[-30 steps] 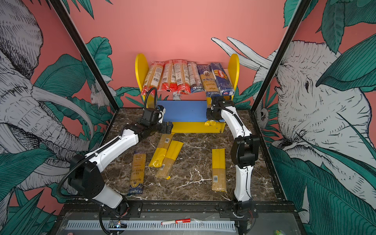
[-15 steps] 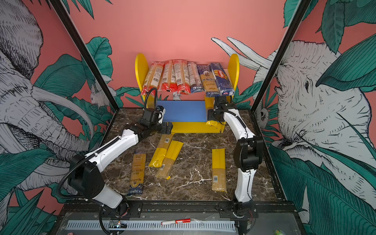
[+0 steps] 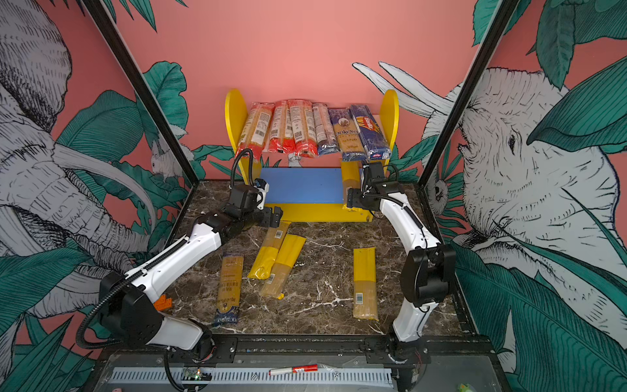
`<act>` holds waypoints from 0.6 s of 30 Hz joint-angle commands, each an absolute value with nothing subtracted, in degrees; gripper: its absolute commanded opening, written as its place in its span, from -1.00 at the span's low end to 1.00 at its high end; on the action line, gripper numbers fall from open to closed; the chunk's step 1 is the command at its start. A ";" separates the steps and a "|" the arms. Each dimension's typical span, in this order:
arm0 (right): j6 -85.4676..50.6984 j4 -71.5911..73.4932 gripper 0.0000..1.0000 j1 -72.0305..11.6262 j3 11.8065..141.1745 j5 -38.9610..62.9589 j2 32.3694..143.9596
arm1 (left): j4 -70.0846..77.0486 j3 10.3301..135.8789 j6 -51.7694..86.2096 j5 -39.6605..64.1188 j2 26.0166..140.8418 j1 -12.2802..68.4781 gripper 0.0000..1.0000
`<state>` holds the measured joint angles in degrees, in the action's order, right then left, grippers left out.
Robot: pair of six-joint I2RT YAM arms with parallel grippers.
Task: Arrange pasta packages on shelves
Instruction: Place the pasta bag on the shelf.
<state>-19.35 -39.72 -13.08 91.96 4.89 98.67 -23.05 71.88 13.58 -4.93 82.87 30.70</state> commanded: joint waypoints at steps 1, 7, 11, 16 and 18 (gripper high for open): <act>-20.99 -36.87 0.68 -14.67 88.79 4.09 94.12 | -24.14 70.68 12.66 -4.51 80.31 30.53 0.96; -21.97 -36.80 0.71 -15.69 81.33 3.09 86.84 | -24.09 70.41 12.05 -2.64 80.16 31.06 0.96; -22.58 -38.43 0.72 -16.41 77.35 1.39 82.06 | -23.74 70.19 11.86 -2.28 80.18 31.79 0.96; -24.64 -41.12 0.73 -17.59 70.48 -0.58 76.44 | -22.50 69.22 12.43 -1.80 80.11 32.60 0.97; -26.37 -42.16 0.73 -18.33 67.20 -1.58 74.37 | -21.98 68.76 12.78 -1.58 80.00 32.99 0.97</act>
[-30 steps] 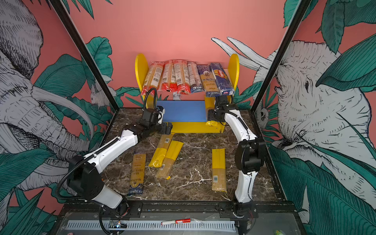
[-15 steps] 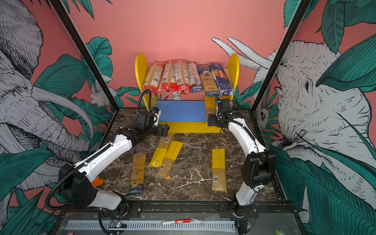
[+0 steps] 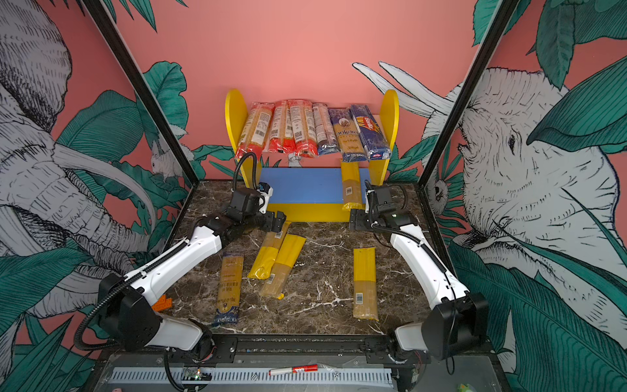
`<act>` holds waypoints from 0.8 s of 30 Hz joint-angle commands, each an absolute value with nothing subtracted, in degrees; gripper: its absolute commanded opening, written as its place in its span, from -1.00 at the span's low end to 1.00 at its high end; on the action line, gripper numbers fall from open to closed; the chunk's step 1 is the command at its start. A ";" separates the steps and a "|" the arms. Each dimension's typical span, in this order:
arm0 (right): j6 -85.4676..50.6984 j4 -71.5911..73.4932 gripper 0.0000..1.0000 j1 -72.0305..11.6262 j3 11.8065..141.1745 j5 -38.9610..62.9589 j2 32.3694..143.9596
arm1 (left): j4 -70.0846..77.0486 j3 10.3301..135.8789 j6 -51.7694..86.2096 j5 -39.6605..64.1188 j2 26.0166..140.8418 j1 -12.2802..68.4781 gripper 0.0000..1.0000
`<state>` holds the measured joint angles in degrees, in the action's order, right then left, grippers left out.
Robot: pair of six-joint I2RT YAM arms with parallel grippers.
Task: Arrange pasta packages on shelves
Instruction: Place the pasta bag on the shelf, then pick up the pasta bag from the middle-right of the table.
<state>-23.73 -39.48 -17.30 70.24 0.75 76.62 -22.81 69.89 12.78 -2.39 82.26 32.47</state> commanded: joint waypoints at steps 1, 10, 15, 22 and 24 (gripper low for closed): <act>-27.18 -42.57 0.73 -18.87 65.37 -1.60 73.28 | -21.85 68.49 12.97 -1.45 79.94 33.12 0.97; -37.39 -48.30 0.77 -27.18 51.17 -6.58 63.28 | -21.84 66.54 12.92 -1.14 78.70 34.63 0.97; -43.45 -49.29 0.78 -30.55 44.16 -6.76 59.22 | -22.15 65.63 13.17 -1.22 77.97 34.89 0.97; -49.13 -48.63 0.80 -36.35 38.52 -7.32 60.54 | -22.82 64.77 13.28 -2.15 76.63 34.94 0.97; -50.38 -47.65 0.81 -37.62 36.93 -7.72 61.21 | -23.26 64.77 13.14 -3.29 76.16 34.97 0.97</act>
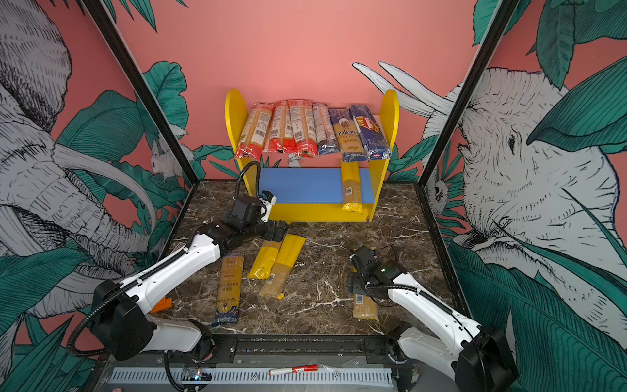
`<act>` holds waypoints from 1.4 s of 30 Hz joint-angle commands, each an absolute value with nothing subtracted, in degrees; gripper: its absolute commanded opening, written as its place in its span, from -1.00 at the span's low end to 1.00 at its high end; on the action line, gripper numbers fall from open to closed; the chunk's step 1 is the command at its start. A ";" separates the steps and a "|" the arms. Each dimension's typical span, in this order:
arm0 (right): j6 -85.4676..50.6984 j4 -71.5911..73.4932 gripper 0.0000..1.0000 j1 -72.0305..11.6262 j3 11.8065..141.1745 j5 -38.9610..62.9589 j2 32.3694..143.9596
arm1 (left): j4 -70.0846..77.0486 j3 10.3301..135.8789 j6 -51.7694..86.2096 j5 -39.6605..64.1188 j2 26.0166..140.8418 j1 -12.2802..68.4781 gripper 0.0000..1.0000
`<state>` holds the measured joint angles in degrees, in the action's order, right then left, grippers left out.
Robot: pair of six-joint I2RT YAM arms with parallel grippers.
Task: Arrange pasta packages on shelves
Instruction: Pick up the pasta bag from the middle-right of the table.
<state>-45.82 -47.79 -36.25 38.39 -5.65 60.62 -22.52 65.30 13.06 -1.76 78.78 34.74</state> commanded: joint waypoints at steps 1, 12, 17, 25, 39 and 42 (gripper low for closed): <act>-50.77 -46.94 0.81 -37.96 36.11 -7.77 61.42 | -23.54 64.78 12.88 -3.61 76.00 34.97 0.97; -49.32 -44.88 0.98 -38.06 35.73 -8.51 70.86 | -24.77 65.10 12.13 -3.98 75.32 34.99 0.97; -49.25 -41.76 0.98 -38.05 35.02 -7.60 73.24 | -25.11 65.71 11.89 -4.06 75.42 34.98 0.97; -49.75 -37.21 0.97 -38.06 33.40 -5.00 77.40 | -25.98 66.92 11.72 -4.13 76.02 34.98 0.97; -52.49 -33.09 0.70 -38.05 29.45 -1.73 80.03 | -26.65 67.94 11.43 -3.79 77.12 34.94 0.97; -52.08 -33.12 0.00 -38.06 30.09 -0.84 81.57 | -26.47 68.03 11.27 -3.57 77.34 34.98 0.97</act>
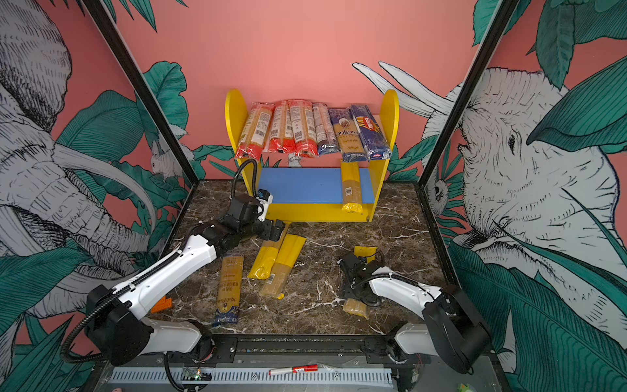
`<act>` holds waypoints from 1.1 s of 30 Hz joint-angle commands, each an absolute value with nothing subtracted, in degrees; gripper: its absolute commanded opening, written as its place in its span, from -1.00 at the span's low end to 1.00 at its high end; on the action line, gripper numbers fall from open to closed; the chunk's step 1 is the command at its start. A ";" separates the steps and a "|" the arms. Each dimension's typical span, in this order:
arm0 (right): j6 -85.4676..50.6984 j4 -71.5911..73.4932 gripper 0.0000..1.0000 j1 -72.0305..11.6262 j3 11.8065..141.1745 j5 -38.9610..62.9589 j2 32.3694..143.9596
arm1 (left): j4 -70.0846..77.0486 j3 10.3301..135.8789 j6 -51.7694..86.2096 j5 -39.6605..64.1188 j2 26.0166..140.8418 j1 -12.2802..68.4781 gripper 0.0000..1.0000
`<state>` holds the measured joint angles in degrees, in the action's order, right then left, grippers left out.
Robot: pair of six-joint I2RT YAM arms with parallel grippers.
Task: Arrange pasta packages on shelves
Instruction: Pick up the pasta bag from the middle-right of the table.
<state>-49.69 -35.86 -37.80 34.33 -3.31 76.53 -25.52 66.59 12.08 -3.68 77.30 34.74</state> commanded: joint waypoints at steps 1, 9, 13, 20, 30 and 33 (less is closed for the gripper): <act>-51.83 -33.01 -0.18 -38.03 30.38 -0.30 81.74 | -26.43 68.11 11.16 -3.50 77.37 34.99 0.97; -50.86 -36.18 -1.00 -38.05 34.27 0.77 78.79 | -25.73 67.78 9.73 -3.49 77.34 34.93 0.97; -48.71 -39.61 -1.00 -38.06 39.13 1.05 77.31 | -24.86 67.62 8.64 -3.18 77.69 35.05 0.97; -45.89 -43.20 -1.00 -38.05 46.60 2.54 74.42 | -20.47 65.64 8.20 2.40 77.23 35.05 0.97; -41.96 -41.53 -1.00 -38.01 54.55 6.74 73.75 | -15.52 62.54 7.03 9.93 75.16 35.07 0.97; -40.08 -42.10 -1.00 -38.06 58.18 7.30 74.25 | -15.01 61.85 6.51 9.40 74.28 35.07 0.97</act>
